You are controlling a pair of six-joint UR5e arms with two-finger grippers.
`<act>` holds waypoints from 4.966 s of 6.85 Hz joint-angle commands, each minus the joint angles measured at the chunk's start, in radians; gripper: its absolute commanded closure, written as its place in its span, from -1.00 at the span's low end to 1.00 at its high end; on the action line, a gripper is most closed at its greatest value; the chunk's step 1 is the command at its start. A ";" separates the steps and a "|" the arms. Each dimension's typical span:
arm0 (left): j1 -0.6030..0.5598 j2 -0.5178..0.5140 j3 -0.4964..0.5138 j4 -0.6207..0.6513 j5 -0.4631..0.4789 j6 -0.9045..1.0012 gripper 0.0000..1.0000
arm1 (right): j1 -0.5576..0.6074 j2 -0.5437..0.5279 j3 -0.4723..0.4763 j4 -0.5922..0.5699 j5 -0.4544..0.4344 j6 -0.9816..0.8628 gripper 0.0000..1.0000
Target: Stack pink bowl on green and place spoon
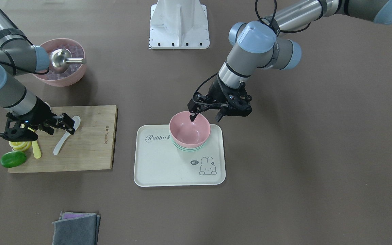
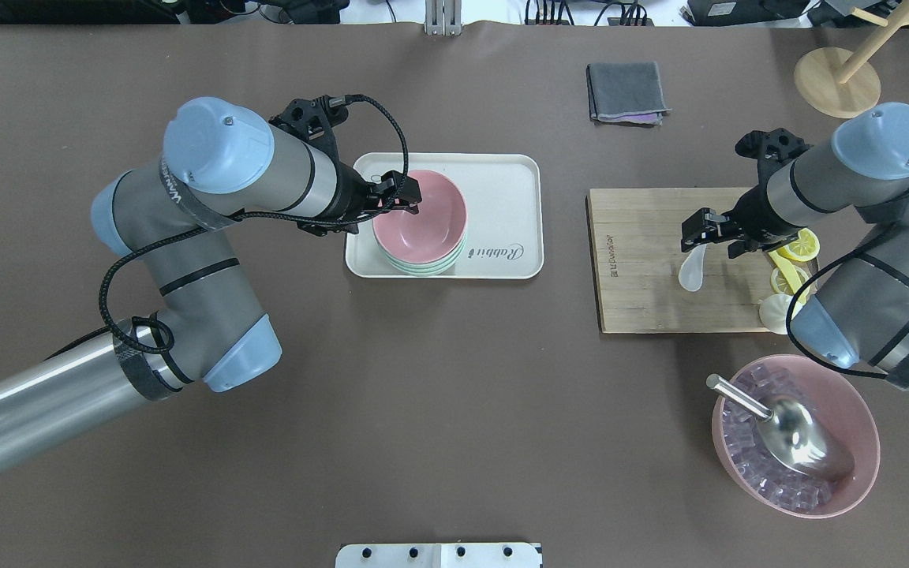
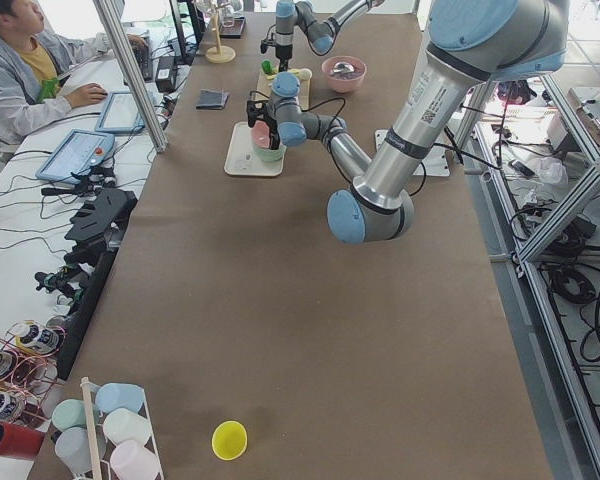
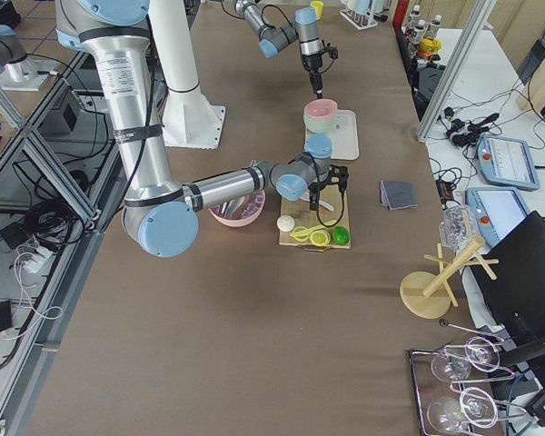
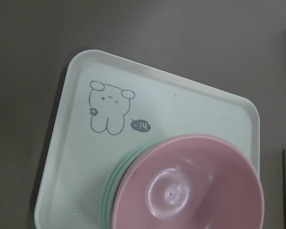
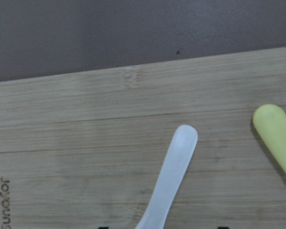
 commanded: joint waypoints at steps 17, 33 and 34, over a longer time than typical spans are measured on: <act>-0.197 0.367 -0.233 -0.009 -0.202 0.344 -0.95 | -0.201 0.565 -0.019 -0.253 -0.228 0.527 -1.00; -0.763 0.850 -0.089 0.000 -0.465 1.182 -0.96 | 0.615 -0.006 -0.221 -0.229 0.237 -1.075 -1.00; -0.761 0.850 -0.086 0.001 -0.465 1.182 -0.96 | 0.615 -0.006 -0.219 -0.229 0.240 -1.075 -1.00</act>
